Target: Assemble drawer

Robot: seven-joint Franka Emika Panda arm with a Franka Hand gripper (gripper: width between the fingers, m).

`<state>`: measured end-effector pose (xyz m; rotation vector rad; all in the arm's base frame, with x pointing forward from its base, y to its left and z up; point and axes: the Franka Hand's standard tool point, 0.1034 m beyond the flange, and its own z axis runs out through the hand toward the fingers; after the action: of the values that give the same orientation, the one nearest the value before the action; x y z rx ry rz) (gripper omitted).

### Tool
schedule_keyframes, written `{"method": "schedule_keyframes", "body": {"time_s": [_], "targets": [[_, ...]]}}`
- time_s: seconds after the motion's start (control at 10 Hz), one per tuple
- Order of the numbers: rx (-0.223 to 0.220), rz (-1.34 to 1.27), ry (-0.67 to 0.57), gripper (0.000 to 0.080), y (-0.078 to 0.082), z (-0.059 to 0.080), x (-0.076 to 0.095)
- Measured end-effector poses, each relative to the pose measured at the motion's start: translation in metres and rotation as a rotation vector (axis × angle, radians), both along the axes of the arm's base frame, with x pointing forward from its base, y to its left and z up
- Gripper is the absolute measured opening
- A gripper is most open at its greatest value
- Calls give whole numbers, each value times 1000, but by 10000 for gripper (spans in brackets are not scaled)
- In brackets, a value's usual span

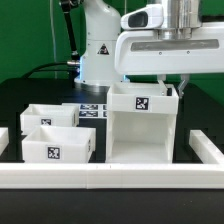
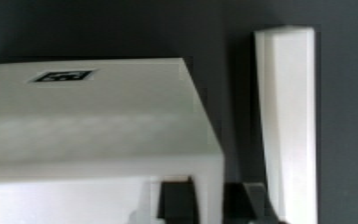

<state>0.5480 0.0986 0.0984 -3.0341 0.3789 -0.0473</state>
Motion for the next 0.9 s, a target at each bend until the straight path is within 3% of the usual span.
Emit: {"method": "schedule_keyframes", "body": {"time_s": [0.3,0.7,0.9], "targets": [[40,-183,-3,38,-1,3,15],[61,-370,14,38,4,5,15],[89,-613,52,38,4,3,16]]}}
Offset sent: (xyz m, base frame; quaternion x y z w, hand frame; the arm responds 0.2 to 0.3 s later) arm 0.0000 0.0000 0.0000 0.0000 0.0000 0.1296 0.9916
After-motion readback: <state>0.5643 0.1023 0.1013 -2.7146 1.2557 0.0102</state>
